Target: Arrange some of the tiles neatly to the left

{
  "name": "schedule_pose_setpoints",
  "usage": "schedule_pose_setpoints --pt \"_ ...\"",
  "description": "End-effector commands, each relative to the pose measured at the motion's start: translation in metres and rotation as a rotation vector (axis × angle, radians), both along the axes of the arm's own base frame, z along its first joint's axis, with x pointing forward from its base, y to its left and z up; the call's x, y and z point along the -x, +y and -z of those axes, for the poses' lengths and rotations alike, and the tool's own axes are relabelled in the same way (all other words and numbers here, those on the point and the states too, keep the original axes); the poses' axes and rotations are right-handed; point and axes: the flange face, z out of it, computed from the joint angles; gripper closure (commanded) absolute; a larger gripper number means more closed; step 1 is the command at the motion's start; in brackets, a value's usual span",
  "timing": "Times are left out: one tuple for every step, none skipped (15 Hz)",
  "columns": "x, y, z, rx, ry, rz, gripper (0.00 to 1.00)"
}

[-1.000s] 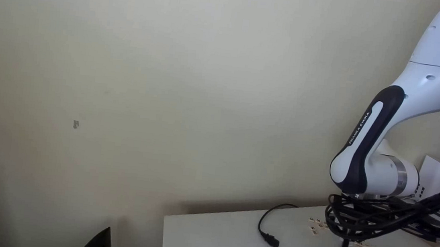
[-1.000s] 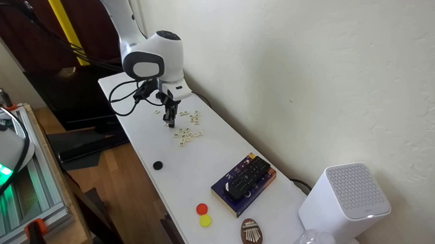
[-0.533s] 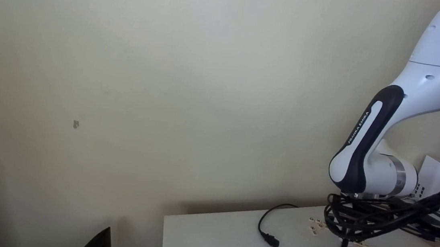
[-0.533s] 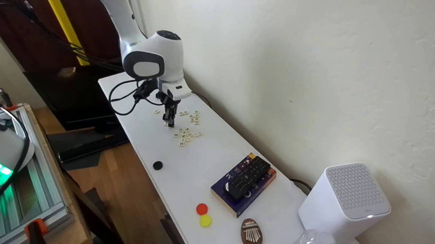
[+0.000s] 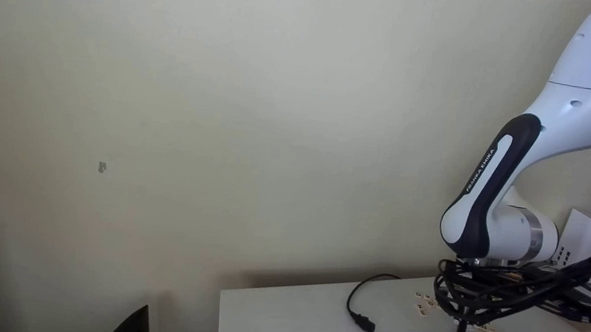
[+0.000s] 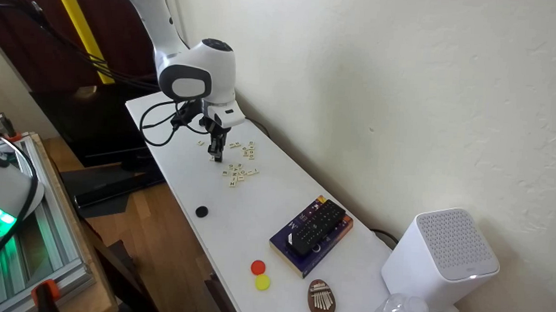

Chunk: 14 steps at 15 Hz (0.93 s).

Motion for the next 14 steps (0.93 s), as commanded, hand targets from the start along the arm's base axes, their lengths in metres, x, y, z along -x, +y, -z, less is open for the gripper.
schedule_pose_setpoints --pt "0.003 -0.001 -0.004 0.004 -0.010 0.026 1.00" --pt "0.004 -0.003 -0.008 0.009 -0.020 0.026 1.00" --pt "0.005 -0.005 -0.011 0.013 -0.028 0.028 1.00" --pt "0.007 -0.007 -0.016 0.017 -0.037 0.030 1.00" --pt "0.008 -0.009 -0.020 0.020 -0.047 0.030 1.00" --pt "0.008 -0.010 -0.023 0.022 -0.056 0.034 1.00" --pt "0.009 -0.011 -0.026 0.023 -0.064 0.034 1.00" --pt "0.009 -0.010 -0.028 0.023 -0.068 0.030 1.00" --pt "0.010 -0.010 -0.030 0.026 -0.070 0.028 1.00" --pt "0.010 -0.011 -0.031 0.033 -0.072 0.021 1.00" --pt "0.011 -0.012 -0.031 0.048 -0.075 0.008 1.00" --pt "0.012 -0.013 -0.032 0.056 -0.079 -0.012 1.00" --pt "0.013 -0.015 -0.031 0.074 -0.089 -0.051 1.00" --pt "0.013 -0.017 -0.030 0.097 -0.097 -0.082 1.00"
